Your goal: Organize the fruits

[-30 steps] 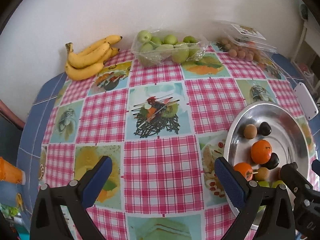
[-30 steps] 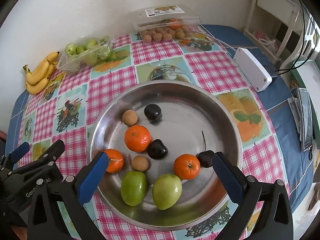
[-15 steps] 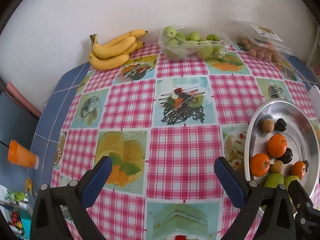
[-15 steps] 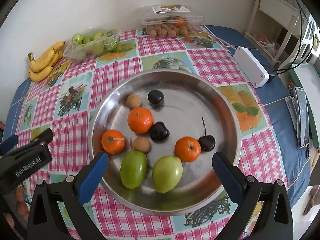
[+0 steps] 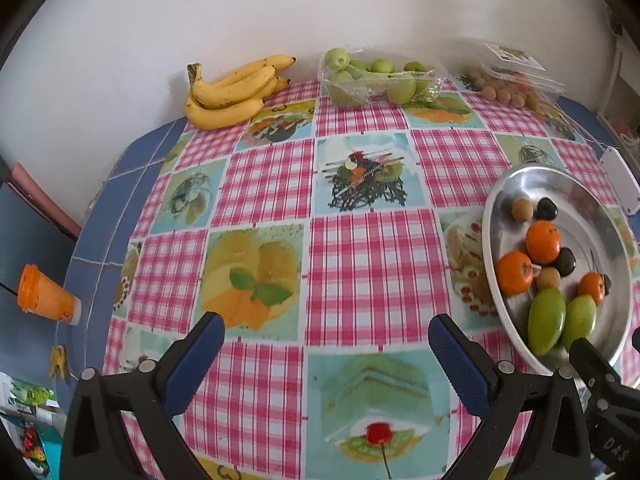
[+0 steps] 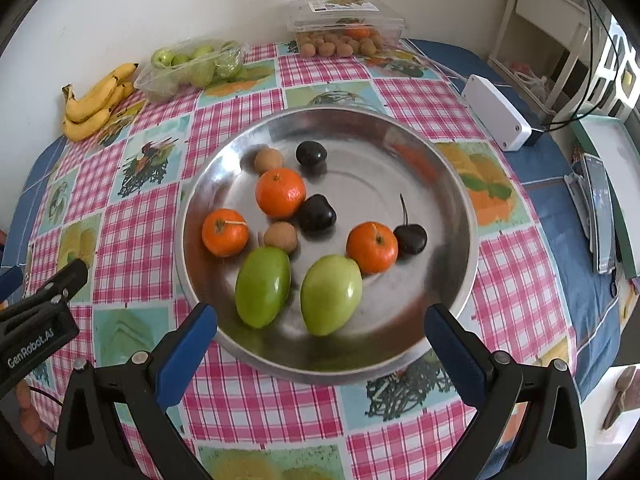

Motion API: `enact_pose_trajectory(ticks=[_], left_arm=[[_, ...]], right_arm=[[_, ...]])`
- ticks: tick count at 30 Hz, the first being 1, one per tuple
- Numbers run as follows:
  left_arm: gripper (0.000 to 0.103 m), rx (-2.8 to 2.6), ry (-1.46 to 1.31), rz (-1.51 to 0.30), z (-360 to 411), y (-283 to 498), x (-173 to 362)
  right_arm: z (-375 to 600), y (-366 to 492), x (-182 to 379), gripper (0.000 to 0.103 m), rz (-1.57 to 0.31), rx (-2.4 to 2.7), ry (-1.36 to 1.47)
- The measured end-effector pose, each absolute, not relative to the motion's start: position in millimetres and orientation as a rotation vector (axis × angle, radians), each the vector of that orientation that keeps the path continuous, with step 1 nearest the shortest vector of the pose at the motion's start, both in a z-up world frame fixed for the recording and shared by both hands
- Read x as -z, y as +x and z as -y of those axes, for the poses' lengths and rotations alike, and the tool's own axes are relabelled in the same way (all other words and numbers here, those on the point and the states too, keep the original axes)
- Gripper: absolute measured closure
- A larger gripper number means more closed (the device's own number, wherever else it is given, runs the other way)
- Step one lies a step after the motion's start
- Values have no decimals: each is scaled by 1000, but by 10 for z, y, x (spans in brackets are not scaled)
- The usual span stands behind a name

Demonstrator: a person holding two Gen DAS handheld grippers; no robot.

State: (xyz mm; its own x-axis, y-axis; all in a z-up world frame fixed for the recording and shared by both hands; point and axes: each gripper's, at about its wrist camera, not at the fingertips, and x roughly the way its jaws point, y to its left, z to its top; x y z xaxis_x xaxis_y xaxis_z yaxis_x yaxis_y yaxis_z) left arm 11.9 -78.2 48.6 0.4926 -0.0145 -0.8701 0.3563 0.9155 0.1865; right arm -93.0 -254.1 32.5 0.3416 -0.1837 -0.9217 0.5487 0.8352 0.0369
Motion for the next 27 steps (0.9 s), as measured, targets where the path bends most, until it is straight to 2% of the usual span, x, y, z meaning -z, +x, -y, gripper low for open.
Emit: enact_pose_trajectory(ticks=[27], left_arm=[[0,236,313,-1045,560,-121,-618]], right_arm=[[2475,-1108,-436,0,-1099,506,366]])
